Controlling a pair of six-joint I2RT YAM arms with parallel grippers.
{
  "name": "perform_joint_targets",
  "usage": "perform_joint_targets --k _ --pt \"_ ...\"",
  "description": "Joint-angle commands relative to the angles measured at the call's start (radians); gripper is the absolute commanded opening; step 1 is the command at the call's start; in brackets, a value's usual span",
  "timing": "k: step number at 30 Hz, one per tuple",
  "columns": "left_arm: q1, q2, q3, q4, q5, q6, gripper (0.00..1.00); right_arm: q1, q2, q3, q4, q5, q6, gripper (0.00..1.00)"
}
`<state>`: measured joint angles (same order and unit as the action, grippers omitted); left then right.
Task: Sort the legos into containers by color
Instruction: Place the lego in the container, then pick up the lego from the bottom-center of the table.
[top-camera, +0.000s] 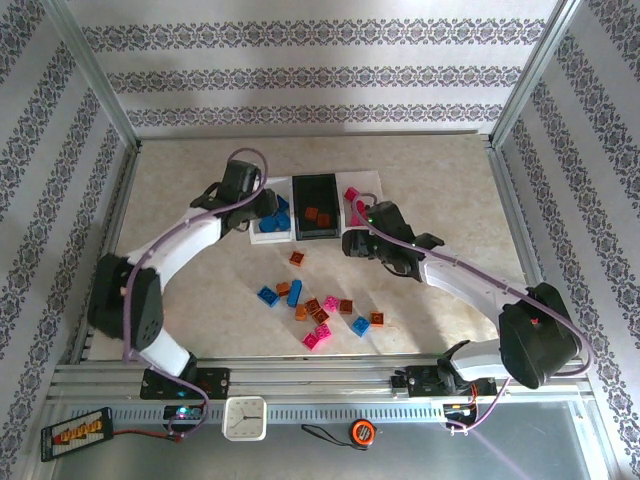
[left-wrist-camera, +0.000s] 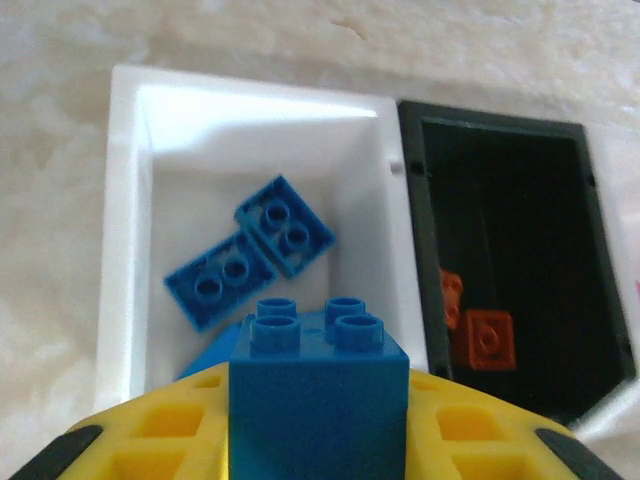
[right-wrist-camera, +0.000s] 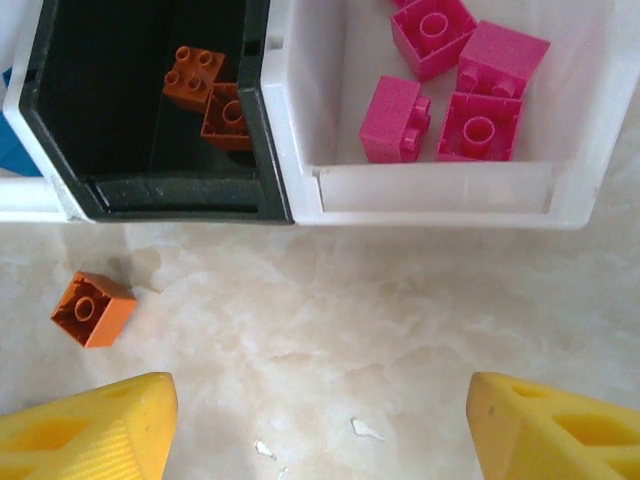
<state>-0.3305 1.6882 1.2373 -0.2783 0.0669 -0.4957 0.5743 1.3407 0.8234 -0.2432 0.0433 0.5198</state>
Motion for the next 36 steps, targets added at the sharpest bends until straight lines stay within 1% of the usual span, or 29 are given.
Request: perform_joint_targets --k 1,3,7,11,14,18,19,22,25,28,33,36 --pt "0.024 0.109 0.111 -0.019 -0.020 0.060 0.31 0.024 -0.047 -0.037 -0.006 0.005 0.024 0.77" --pt "0.028 0.167 0.161 -0.033 -0.032 0.069 0.32 0.038 -0.065 -0.056 -0.010 0.008 0.029 0.77" --pt "0.035 0.242 0.235 -0.048 -0.038 0.070 0.39 0.058 -0.099 -0.101 -0.015 0.008 0.046 0.78" --pt "0.040 0.259 0.268 -0.048 -0.031 0.059 0.54 0.078 -0.121 -0.137 -0.021 -0.009 0.063 0.79" --pt "0.040 0.233 0.267 -0.043 -0.007 0.046 0.66 0.089 -0.127 -0.148 -0.037 -0.013 0.071 0.80" --pt "0.038 0.118 0.171 0.022 0.052 0.007 0.78 0.106 -0.148 -0.161 -0.066 -0.017 0.081 0.80" --pt "0.035 0.083 0.140 0.039 0.064 -0.004 0.80 0.108 -0.153 -0.165 -0.073 -0.020 0.085 0.80" --pt "0.027 -0.045 0.007 0.096 0.102 -0.044 0.86 0.125 -0.171 -0.180 -0.111 -0.035 0.098 0.80" --pt "0.008 -0.182 -0.158 0.158 0.147 -0.087 0.89 0.158 -0.192 -0.191 -0.176 -0.055 0.103 0.77" --pt "-0.024 -0.321 -0.307 0.188 0.162 -0.114 0.99 0.214 -0.217 -0.197 -0.262 -0.086 0.108 0.75" --pt "-0.036 -0.540 -0.512 0.179 0.165 -0.169 1.00 0.336 -0.262 -0.185 -0.426 -0.116 0.164 0.73" --pt "-0.037 -0.637 -0.579 0.144 0.159 -0.182 1.00 0.400 -0.289 -0.173 -0.496 -0.110 0.209 0.72"
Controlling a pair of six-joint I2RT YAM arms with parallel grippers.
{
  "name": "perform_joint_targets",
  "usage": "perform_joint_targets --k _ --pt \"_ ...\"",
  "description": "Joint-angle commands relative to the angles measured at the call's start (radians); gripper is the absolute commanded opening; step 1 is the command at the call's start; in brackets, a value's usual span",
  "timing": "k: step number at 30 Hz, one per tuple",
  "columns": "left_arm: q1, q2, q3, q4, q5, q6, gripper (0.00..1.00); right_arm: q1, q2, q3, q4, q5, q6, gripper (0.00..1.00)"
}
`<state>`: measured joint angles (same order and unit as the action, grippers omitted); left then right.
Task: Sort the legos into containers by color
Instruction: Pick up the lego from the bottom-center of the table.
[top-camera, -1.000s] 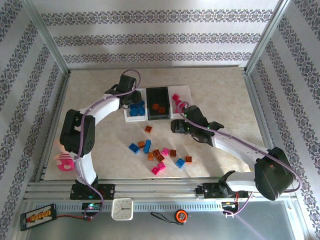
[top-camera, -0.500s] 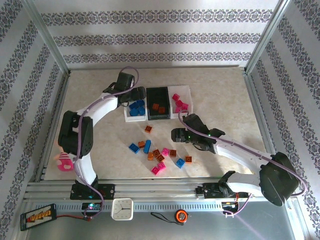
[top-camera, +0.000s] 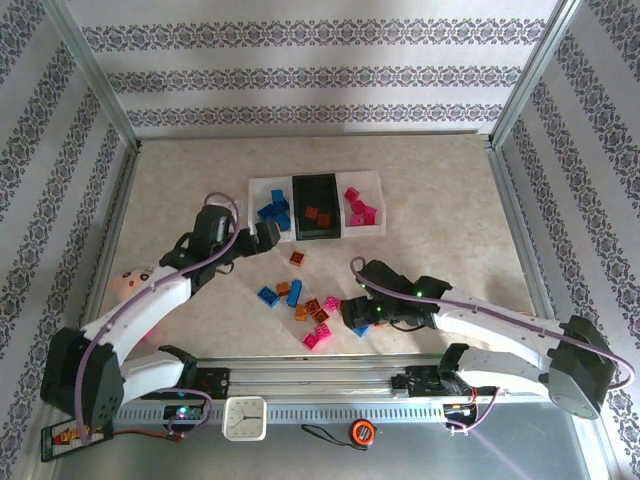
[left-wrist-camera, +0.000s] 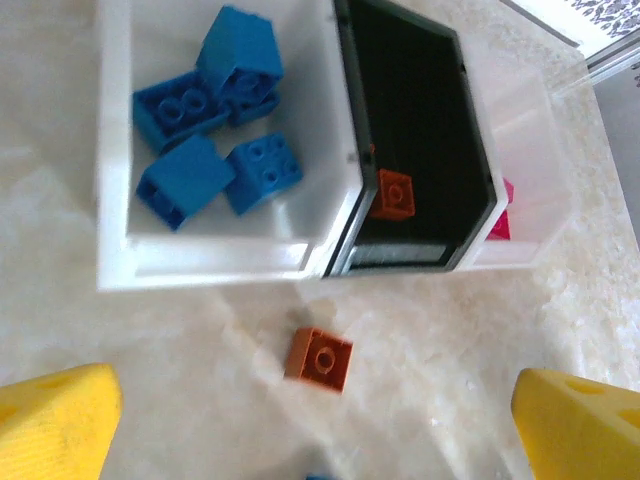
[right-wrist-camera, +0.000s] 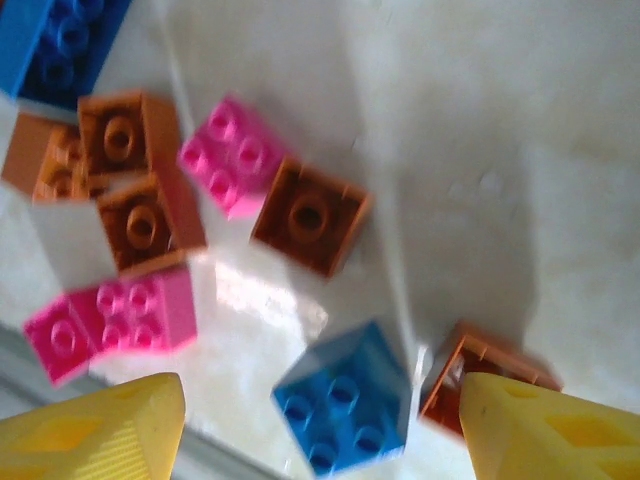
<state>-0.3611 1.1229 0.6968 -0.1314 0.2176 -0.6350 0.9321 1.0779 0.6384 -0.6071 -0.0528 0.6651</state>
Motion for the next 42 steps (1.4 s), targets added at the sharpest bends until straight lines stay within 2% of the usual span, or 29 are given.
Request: perform_joint_targets --k 1,6,10,20,30,38,42 --pt "-0.006 -0.093 -0.053 -0.014 0.008 -0.043 1.00 0.059 -0.030 0.011 -0.141 -0.017 0.077 0.72" --pt "-0.007 -0.167 -0.120 -0.037 0.007 -0.057 1.00 0.120 0.039 0.004 -0.136 -0.009 0.104 0.70" --pt "-0.006 -0.182 -0.143 -0.051 0.002 -0.066 1.00 0.118 0.092 0.008 -0.072 0.038 0.091 0.69" --pt "-0.006 -0.186 -0.131 -0.080 -0.015 -0.053 1.00 0.082 0.241 0.079 -0.043 0.107 -0.014 0.64" --pt "-0.007 -0.186 -0.142 -0.088 -0.021 -0.051 1.00 0.085 0.299 0.072 -0.028 0.064 -0.032 0.56" --pt "-0.006 -0.212 -0.138 -0.119 -0.057 -0.043 1.00 0.086 0.242 0.096 -0.051 0.059 -0.060 0.32" --pt "-0.007 -0.251 -0.136 -0.164 -0.094 -0.034 1.00 0.081 0.183 0.190 -0.102 0.070 -0.105 0.27"
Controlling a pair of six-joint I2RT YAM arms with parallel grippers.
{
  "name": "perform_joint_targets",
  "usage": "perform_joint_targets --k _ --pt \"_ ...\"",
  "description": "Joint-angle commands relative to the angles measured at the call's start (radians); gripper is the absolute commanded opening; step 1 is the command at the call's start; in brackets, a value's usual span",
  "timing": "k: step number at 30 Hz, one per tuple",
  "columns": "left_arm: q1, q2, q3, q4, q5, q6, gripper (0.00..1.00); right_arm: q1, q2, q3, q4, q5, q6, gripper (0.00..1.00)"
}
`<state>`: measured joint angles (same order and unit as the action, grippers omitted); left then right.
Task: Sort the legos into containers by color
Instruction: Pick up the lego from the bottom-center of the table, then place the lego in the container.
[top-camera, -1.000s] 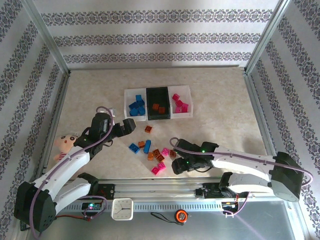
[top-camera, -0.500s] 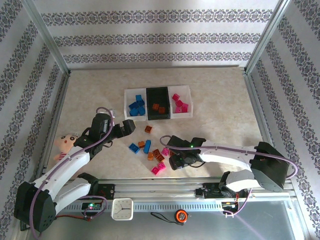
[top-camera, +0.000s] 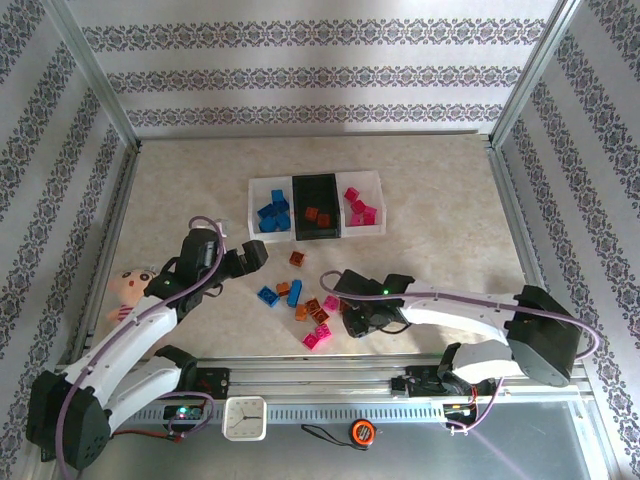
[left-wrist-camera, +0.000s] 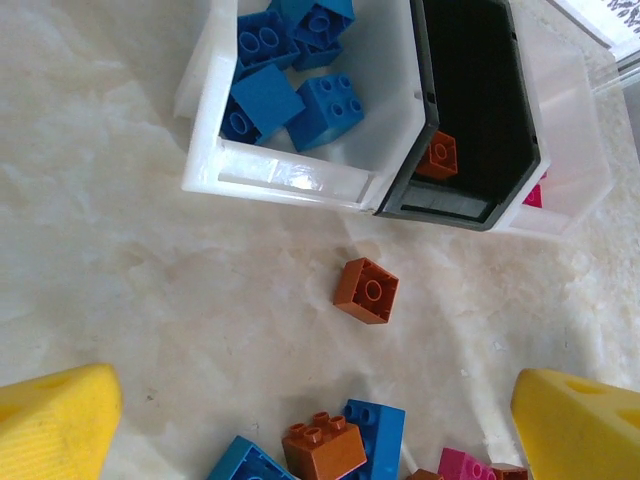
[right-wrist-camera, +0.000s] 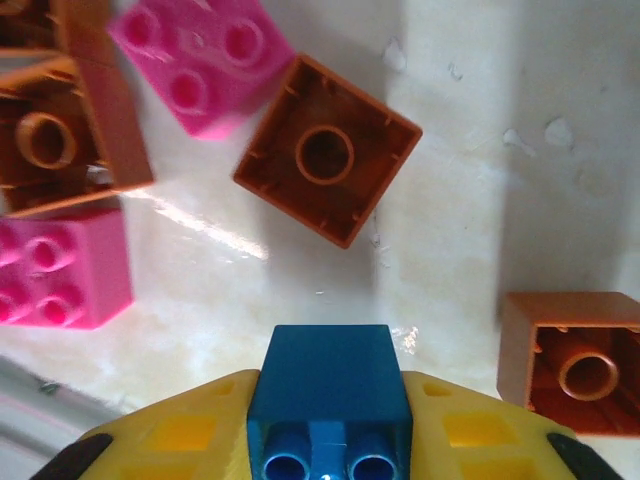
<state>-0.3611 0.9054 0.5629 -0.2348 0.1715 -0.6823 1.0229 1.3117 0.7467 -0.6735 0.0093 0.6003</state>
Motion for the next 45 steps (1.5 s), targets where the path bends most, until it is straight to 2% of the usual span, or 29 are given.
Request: perform_joint_targets --k 1,4,7,14,19,28,31,32,34,36,41,45 --pt "-0.006 -0.043 -0.001 -0.073 -0.057 0.016 1.00 -0.015 -0.055 0.109 -0.035 0.008 -0.053 0.26" --pt "-0.007 -0.079 -0.009 -0.106 -0.084 0.018 1.00 -0.061 -0.010 0.229 -0.001 0.001 -0.114 0.26" --pt "-0.005 -0.120 -0.030 -0.125 -0.101 0.014 1.00 -0.105 0.100 0.388 0.080 -0.009 -0.178 0.25" --pt "-0.004 -0.148 -0.051 -0.155 -0.084 0.011 1.00 -0.178 0.488 0.833 0.184 -0.052 -0.240 0.26" --pt "-0.004 -0.150 -0.071 -0.154 -0.070 0.001 1.00 -0.213 0.782 1.179 0.141 -0.034 -0.237 0.26" --pt "-0.004 -0.156 -0.089 -0.158 -0.050 -0.001 1.00 -0.262 1.111 1.598 0.005 -0.016 -0.171 0.26" --pt "-0.002 -0.163 -0.094 -0.163 -0.040 0.001 1.00 -0.267 1.172 1.673 -0.035 -0.009 -0.162 0.33" --pt "-0.003 -0.166 -0.095 -0.161 -0.037 0.002 1.00 -0.268 1.184 1.687 -0.040 -0.011 -0.160 0.38" --pt "-0.002 -0.166 -0.098 -0.159 -0.025 0.003 1.00 -0.271 1.190 1.700 -0.036 -0.015 -0.158 0.55" --pt "-0.002 -0.166 -0.098 -0.157 -0.016 0.007 1.00 -0.273 1.177 1.696 -0.021 -0.015 -0.161 0.64" --pt "-0.002 -0.154 -0.093 -0.146 0.012 0.015 1.00 -0.271 1.100 1.658 -0.002 -0.021 -0.178 0.72" --pt "-0.003 -0.117 -0.075 -0.127 0.060 0.035 0.97 -0.265 0.931 1.428 0.096 -0.037 -0.186 0.73"
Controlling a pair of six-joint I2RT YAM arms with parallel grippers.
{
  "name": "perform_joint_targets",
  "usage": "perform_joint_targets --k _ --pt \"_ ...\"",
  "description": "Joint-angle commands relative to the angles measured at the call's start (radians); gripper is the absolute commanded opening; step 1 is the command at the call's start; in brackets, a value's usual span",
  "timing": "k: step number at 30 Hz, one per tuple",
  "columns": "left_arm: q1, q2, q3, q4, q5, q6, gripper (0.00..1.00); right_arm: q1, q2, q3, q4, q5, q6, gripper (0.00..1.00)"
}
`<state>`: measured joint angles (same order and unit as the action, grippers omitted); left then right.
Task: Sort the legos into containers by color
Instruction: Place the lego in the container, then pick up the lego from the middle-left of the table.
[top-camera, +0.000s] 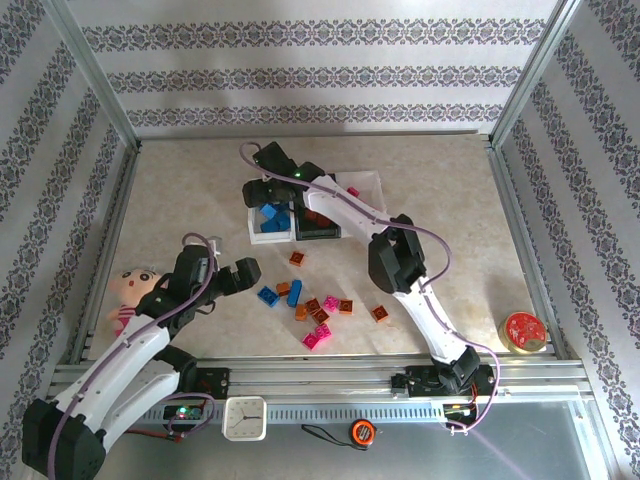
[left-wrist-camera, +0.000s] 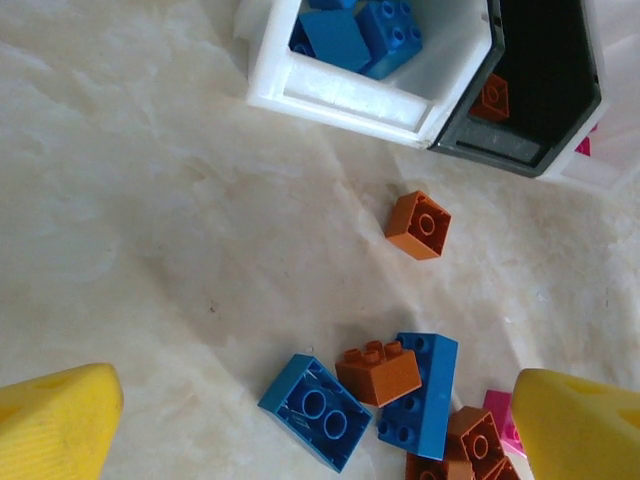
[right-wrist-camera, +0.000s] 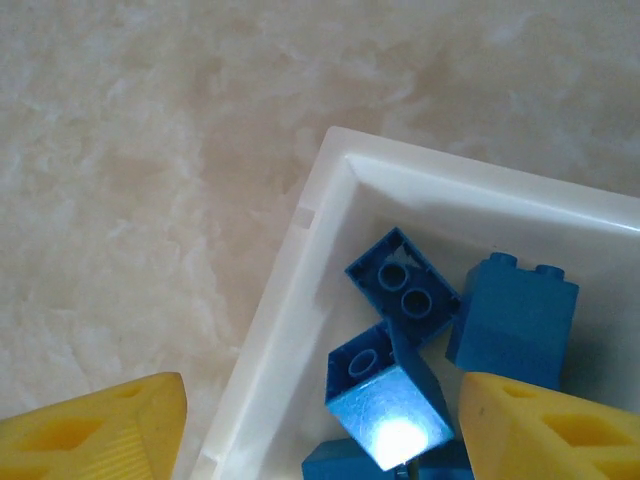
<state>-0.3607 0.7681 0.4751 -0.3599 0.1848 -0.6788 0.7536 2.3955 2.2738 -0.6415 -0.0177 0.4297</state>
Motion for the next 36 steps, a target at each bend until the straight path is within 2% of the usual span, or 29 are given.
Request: perform_joint_targets --k 1,4,9,15,18,23,29,36 --pt "-0.004 0.035 0.019 0.002 0.058 0.038 0.93 0.008 -0.209 -0.185 0.106 -0.016 -0.016 0.73" --pt "-0.015 0.087 0.028 0.025 0.083 0.042 0.85 0.009 -0.373 -0.452 0.220 -0.026 -0.011 0.73" --pt "-0.095 0.192 0.050 0.060 0.057 0.057 0.80 0.003 -0.616 -0.807 0.325 -0.015 0.002 0.72" --pt "-0.187 0.354 0.127 -0.024 -0.024 0.093 0.74 -0.013 -0.819 -1.058 0.350 0.015 0.018 0.73" --pt "-0.230 0.391 0.140 -0.049 -0.049 0.094 0.74 -0.023 -0.883 -1.137 0.361 0.025 0.029 0.73" --pt "-0.275 0.436 0.152 -0.063 -0.095 0.115 0.85 -0.038 -0.933 -1.198 0.379 0.028 0.050 0.74" --pt "-0.334 0.524 0.226 -0.132 -0.216 0.174 0.82 -0.050 -0.959 -1.211 0.387 0.031 0.053 0.74" --pt "-0.375 0.619 0.240 -0.128 -0.275 0.193 0.82 -0.068 -0.989 -1.238 0.392 0.033 0.056 0.74"
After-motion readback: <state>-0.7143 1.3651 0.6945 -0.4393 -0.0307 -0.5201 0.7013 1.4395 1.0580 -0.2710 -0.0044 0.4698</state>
